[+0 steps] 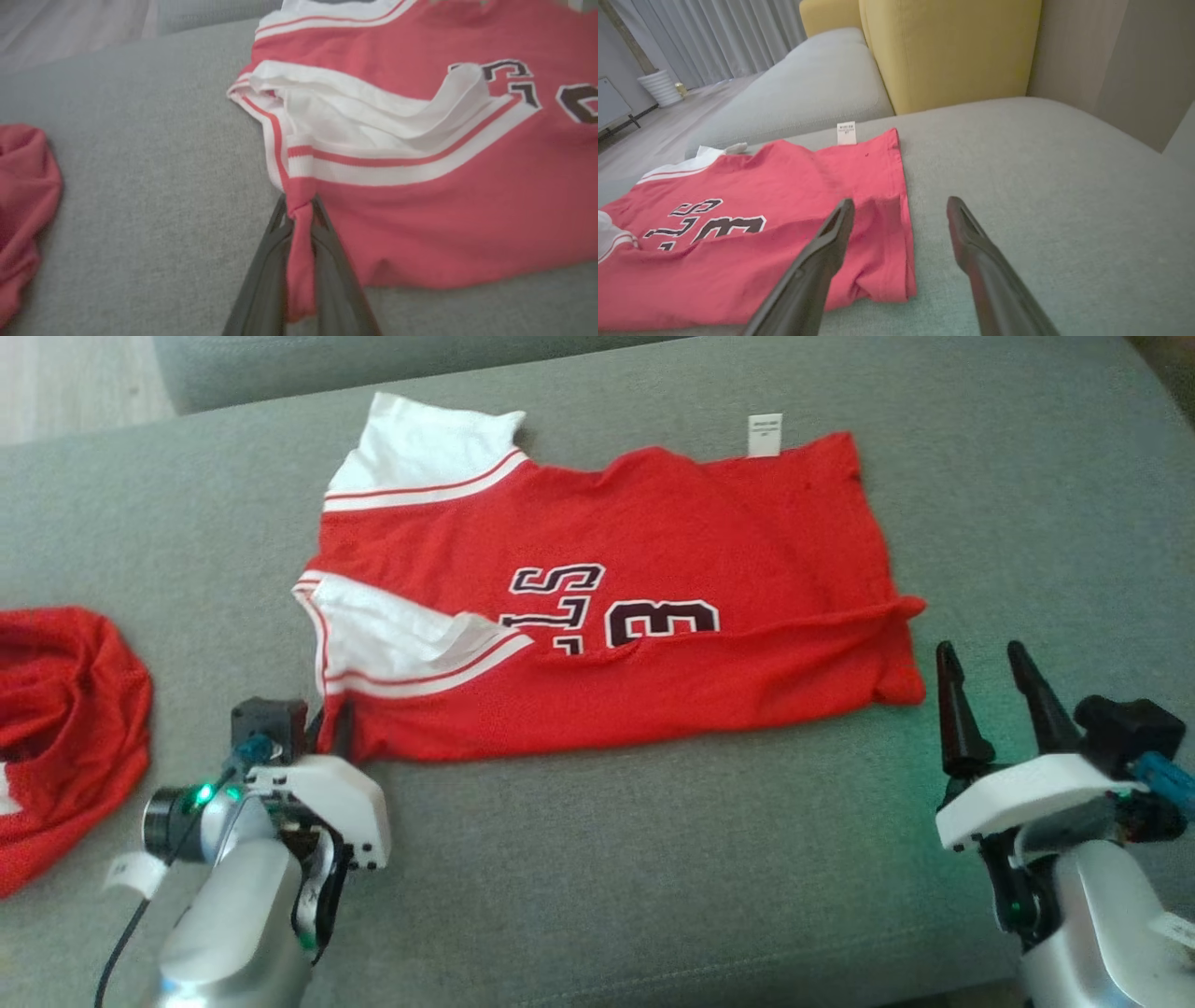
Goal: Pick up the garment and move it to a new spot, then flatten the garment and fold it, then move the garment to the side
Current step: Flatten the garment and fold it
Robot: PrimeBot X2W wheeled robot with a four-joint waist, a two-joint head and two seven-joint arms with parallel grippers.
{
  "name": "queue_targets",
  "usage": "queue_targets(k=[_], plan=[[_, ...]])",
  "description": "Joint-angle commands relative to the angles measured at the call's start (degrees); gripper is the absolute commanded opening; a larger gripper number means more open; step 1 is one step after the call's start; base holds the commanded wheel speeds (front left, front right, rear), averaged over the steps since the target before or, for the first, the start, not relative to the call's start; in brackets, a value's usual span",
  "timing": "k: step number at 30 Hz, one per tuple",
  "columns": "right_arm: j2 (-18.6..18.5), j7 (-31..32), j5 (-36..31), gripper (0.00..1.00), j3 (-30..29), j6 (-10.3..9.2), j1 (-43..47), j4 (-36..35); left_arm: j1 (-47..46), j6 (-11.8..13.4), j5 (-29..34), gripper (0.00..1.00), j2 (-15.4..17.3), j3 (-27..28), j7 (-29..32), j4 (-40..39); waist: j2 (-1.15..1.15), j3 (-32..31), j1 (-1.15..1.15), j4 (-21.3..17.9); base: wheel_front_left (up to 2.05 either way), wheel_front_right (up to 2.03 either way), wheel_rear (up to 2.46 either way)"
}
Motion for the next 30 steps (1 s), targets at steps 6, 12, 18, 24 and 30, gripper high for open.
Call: queue_targets(k=[6, 12, 18, 24, 30], plan=[[2.25, 5.31, 2.17, 1.0, -2.27, 0.23, -4.69, 4.99, -2.38, 0.18, 0.2, 0.0, 1.18, 1.54, -3.15, -6.18, 0.0, 1.3, 0.0, 2.65, 0.0, 0.0, 0.0], [2.75, 7.86, -0.35, 1.0, -5.57, 0.23, -8.48, 11.56, -2.31, -0.05, 0.38, 0.0, 0.87, 0.36, -2.85, -10.03, 0.0, 2.59, 0.0, 4.26, 0.0, 0.0, 0.0], [3.05, 9.62, -2.29, 0.91, -6.09, 0.23, -11.51, 16.6, -2.08, 0.27, 0.33, 0.0, 1.18, -0.02, -2.52, -12.51, 0.0, 3.63, 0.0, 4.89, 0.0, 0.0, 0.0], [1.73, 10.51, 0.42, 0.0, -3.19, 0.23, -12.61, 17.74, -1.23, 0.73, -0.29, 0.0, 2.06, 0.35, -1.92, -12.45, 0.0, 3.09, 0.0, 4.7, 0.0, 0.0, 0.0], [-1.83, 12.52, 3.08, 0.0, -0.87, 0.23, -12.03, 16.45, 0.17, 0.24, -1.37, 0.0, 3.43, 0.73, -1.19, -12.1, 0.0, 0.84, 0.0, 4.35, 0.0, 0.0, 0.0]])
